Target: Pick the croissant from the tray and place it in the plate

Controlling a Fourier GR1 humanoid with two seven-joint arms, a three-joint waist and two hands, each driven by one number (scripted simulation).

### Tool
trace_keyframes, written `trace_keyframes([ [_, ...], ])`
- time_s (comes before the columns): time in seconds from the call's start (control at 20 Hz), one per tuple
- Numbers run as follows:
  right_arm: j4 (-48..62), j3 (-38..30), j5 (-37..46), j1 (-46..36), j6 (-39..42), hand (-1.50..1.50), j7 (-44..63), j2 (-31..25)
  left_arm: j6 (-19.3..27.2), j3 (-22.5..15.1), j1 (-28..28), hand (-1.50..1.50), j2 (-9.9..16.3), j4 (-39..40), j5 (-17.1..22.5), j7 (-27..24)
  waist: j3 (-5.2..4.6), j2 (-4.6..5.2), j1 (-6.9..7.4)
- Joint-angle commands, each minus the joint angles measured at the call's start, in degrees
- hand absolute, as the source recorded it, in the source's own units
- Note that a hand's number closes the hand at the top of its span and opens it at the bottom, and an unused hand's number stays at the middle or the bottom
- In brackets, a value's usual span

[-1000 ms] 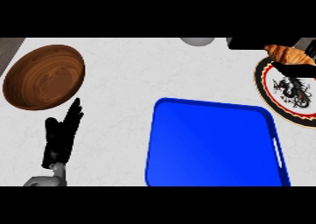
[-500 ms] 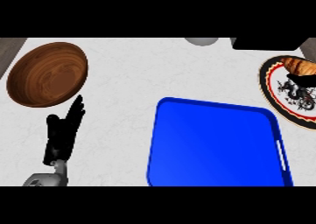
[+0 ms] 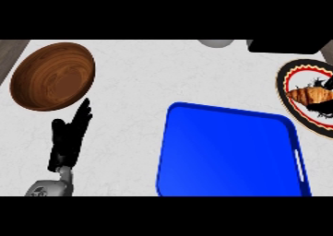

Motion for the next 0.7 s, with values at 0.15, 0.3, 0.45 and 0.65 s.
trace_keyframes([
  [0.15, 1.5, -3.0, -4.0, 1.6, 4.3, -1.5, -14.6, -1.9, 1.0, 0.7, -2.3, 0.0, -0.4, 1.8, -0.5, 1.1, 0.07, -0.09, -0.66],
  [0.3, 0.6, -9.8, -11.5, -1.3, 5.8, -1.5, -18.5, -0.4, -0.3, 0.8, -1.1, 0.0, 0.2, 0.9, 0.2, 0.3, 0.12, -0.26, -0.83],
  [0.45, 1.4, -17.7, -19.7, -0.5, 9.9, -1.5, -22.4, -2.7, 1.1, 0.1, 1.5, 0.0, -0.4, -0.8, -0.7, 0.6, 0.2, -0.64, -1.41],
  [0.65, 3.3, -21.5, -24.1, -1.0, 16.7, -1.5, -20.8, -6.1, -0.2, 1.6, 1.8, 0.0, 0.6, 0.1, 0.4, -1.8, 0.0, -0.44, -1.02],
])
